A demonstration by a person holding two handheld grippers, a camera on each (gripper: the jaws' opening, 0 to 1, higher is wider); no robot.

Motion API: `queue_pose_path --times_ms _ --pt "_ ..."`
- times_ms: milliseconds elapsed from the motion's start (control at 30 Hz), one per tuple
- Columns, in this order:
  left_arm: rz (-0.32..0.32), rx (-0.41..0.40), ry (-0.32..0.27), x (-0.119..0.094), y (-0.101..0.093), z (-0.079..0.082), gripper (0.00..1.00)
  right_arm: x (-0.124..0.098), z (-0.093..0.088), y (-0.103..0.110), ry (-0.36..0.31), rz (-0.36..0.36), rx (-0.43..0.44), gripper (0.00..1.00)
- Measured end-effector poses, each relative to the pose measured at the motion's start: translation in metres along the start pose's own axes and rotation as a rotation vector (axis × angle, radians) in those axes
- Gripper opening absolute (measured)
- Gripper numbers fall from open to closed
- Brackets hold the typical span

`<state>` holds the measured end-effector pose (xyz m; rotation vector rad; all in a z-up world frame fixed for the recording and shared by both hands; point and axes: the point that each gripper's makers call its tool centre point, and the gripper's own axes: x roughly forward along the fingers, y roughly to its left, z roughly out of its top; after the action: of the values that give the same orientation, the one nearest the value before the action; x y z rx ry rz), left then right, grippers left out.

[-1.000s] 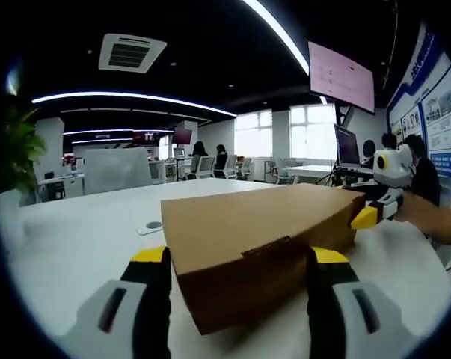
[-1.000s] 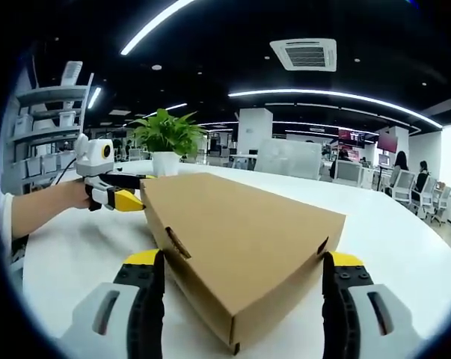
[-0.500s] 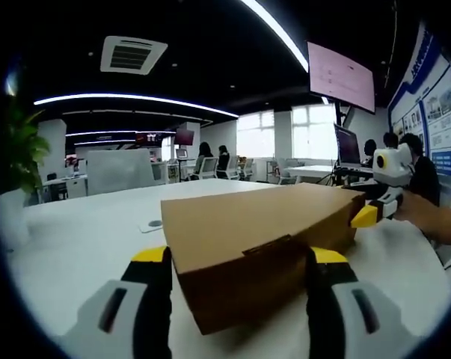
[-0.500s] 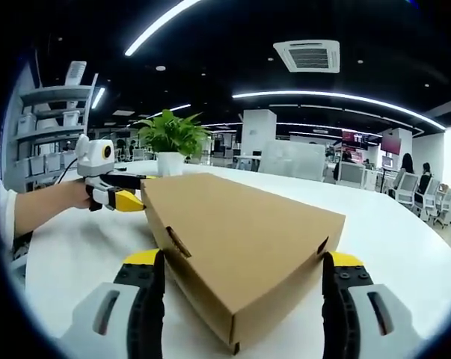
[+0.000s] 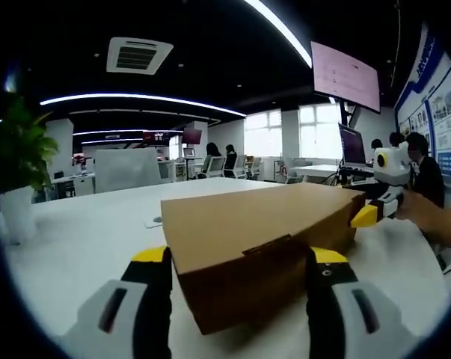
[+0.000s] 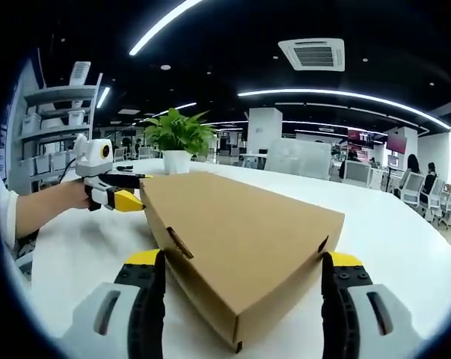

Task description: Operate the shoe box by opening the lid, removing the specified soft item, and placing it in the target area until the item is outside and the box remains undamaged.

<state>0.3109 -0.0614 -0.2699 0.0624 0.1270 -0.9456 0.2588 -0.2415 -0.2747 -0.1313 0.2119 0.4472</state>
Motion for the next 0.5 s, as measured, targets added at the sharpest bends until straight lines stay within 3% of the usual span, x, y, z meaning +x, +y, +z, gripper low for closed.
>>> queue_pose_path --times_ms 333,500 --pt "0.035 -0.003 -0.014 -0.011 -0.011 -0.001 0.74 -0.008 -0.003 0.005 -0.035 0.032 -0.004 0.88" --pt "0.051 -0.006 -0.025 -0.014 -0.014 -0.002 0.74 -0.008 -0.002 0.005 -0.002 0.044 -0.010 0.88"
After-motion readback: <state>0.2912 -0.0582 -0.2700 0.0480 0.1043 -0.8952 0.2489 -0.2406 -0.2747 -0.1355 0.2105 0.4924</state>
